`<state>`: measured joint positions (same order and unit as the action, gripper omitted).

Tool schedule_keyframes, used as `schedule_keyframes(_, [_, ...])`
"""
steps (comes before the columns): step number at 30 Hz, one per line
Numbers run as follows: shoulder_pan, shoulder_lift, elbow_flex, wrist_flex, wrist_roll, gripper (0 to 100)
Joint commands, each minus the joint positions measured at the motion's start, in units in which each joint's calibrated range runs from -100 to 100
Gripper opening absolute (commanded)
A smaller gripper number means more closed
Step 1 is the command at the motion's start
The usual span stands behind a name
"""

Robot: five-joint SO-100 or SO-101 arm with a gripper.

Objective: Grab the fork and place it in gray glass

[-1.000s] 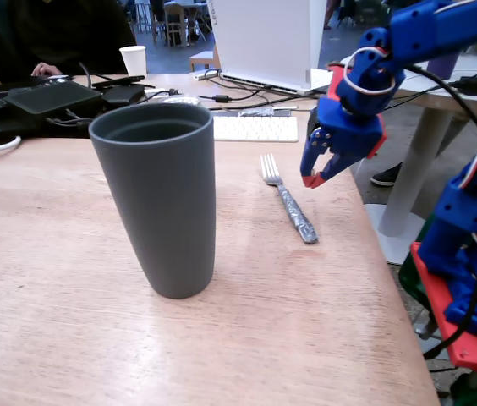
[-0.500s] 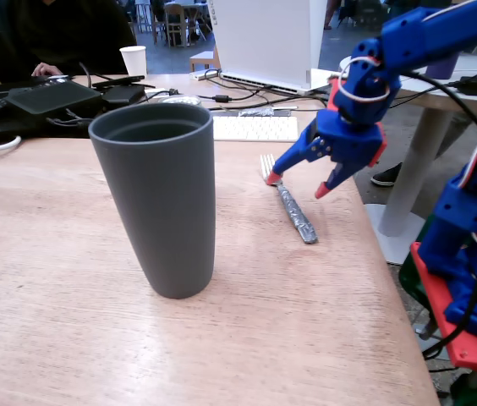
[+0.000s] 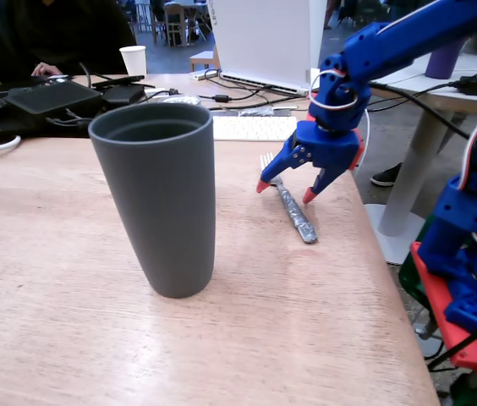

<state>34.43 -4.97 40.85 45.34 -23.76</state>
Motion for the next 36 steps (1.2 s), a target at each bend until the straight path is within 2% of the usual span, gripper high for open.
schedule_keyframes(1, [-0.25,0.94,-2.86,0.64,0.34,35])
schedule_keyframes(4, [-0.42,4.37,-6.16,6.14,1.76,35])
schedule_keyframes(11, [-3.46,5.31,-7.29,6.63,3.57,35])
schedule_keyframes(14, [-3.46,5.40,-7.20,6.63,6.06,35])
schedule_keyframes(20, [-3.30,6.00,-7.20,7.29,6.06,34])
schedule_keyframes(23, [-3.30,9.00,-9.56,12.87,6.06,35])
schedule_keyframes(29, [-2.96,10.29,-9.65,13.20,6.06,33])
schedule_keyframes(31, [-2.11,10.29,-9.56,13.85,5.76,24])
schedule_keyframes(34, [-1.60,10.37,-9.37,15.50,5.76,0])
schedule_keyframes(36, [-1.60,10.37,-8.99,15.00,6.06,0])
